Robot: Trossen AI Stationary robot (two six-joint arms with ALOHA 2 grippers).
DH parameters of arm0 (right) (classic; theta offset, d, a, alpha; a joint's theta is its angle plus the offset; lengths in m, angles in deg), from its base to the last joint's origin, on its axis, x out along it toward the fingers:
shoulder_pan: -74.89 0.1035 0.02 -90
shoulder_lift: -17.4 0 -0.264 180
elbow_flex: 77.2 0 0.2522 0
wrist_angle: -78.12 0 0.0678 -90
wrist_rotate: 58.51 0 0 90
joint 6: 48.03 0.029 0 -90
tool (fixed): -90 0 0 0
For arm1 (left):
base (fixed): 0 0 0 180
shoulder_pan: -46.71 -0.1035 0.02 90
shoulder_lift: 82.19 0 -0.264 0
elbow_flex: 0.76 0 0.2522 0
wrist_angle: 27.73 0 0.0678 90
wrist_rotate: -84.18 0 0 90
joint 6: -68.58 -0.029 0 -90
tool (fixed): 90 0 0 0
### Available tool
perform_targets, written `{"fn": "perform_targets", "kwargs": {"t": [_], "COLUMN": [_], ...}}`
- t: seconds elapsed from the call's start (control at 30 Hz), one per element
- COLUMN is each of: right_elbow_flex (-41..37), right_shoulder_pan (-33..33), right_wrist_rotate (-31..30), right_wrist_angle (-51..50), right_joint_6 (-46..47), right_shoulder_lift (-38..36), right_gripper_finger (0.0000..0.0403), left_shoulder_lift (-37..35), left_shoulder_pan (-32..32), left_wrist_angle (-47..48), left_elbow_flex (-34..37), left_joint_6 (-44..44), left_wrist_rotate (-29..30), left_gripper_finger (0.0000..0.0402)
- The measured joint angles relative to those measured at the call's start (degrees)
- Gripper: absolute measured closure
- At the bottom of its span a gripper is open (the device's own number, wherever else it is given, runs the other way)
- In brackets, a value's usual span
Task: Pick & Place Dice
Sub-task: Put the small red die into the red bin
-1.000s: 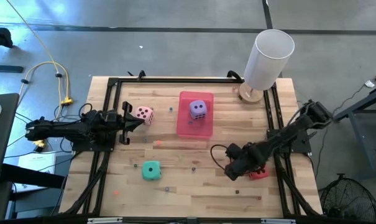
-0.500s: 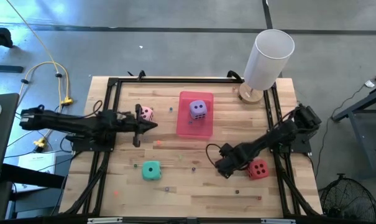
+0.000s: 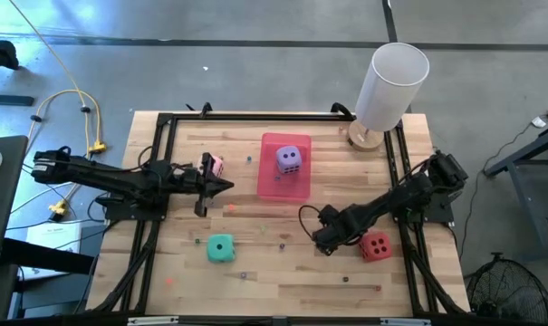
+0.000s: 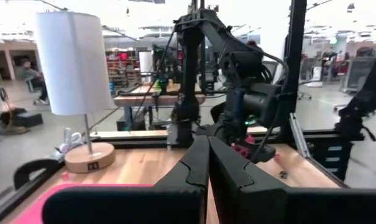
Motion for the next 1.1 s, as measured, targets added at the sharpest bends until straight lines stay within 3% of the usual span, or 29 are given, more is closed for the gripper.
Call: {"fn": "perform_targets", "kwargs": {"t": [0.27, 0.47, 1.1], "right_elbow_flex": [0.0, -3.5, -5.0], "right_shoulder_pan": [0.9, 1.1, -3.7], "right_wrist_rotate": [-0.1, 2.0, 6.1], "right_wrist_angle": [-0.4, 3.8, 6.5], "right_joint_6": [0.8, -1.5, -1.3], "right_shoulder_lift": [0.0, 0.0, 0.0], "right_gripper_finger": [0.0044, 0.0044, 0.0052], "left_shoulder_lift": [0.0, 0.0, 0.0], "left_shoulder_pan": [-1.7, -1.6, -1.6], "left_wrist_angle": [-0.3, -0.3, -0.7], "left_elbow_flex": [0.0, -0.1, -0.1], "left_joint_6": [-1.7, 2.7, 1.4], "left_wrist_rotate": [0.8, 0.4, 0.4], "left_gripper_finger": [0.0401, 0.0401, 0.0401]}}
